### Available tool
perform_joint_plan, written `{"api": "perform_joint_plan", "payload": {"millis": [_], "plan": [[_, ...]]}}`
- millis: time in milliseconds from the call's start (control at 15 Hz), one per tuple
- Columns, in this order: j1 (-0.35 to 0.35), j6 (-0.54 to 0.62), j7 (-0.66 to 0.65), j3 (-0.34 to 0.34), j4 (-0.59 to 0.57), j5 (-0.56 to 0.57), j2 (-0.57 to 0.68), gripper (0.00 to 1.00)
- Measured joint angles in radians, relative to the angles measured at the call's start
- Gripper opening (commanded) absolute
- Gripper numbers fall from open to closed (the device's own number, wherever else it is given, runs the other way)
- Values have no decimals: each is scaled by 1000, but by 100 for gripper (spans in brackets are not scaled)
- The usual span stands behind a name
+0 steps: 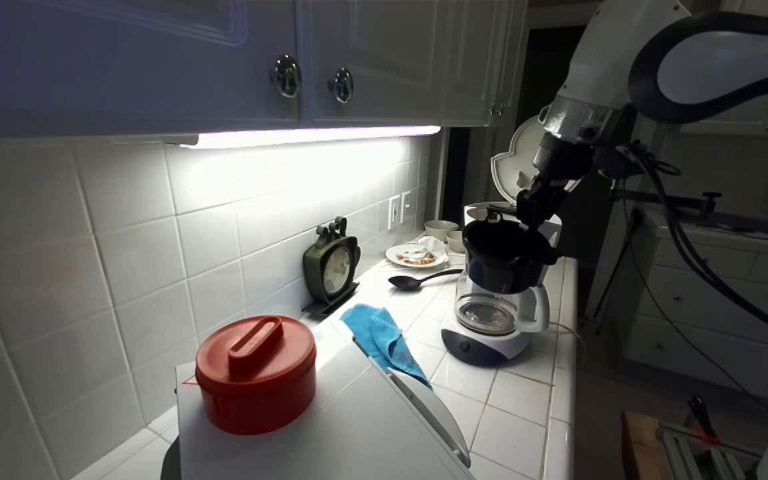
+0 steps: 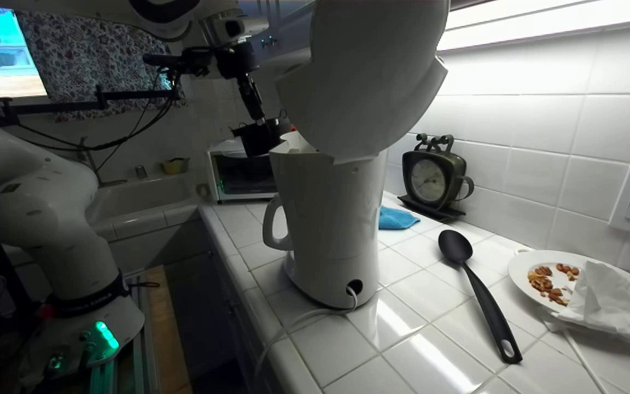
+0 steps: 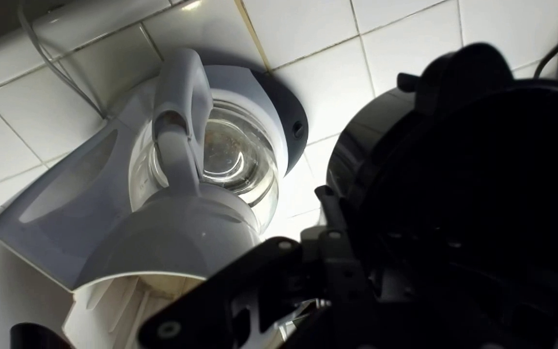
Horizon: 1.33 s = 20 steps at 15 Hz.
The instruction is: Place the coffee strainer inside the coffee maker
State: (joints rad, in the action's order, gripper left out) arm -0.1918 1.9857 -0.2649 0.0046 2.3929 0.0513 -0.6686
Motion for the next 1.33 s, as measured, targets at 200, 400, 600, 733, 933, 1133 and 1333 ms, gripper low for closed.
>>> {"api": "perform_joint_plan", "payload": {"millis": [200, 400, 600, 733, 933, 1133, 1333], "plan": [[0, 0, -2, 0, 0, 0, -1, 3], [0, 6, -2, -5, -2, 0, -2, 3], [-4, 15, -1, -28, -18, 0, -11, 3], [-6, 17, -1, -46, -32, 0, -22, 3], [-20, 18, -1, -67, -48, 0, -41, 3], [-47, 19, -3, -90, -52, 0, -59, 3], [-70, 28, -10, -120, -52, -4, -70, 3]]}}
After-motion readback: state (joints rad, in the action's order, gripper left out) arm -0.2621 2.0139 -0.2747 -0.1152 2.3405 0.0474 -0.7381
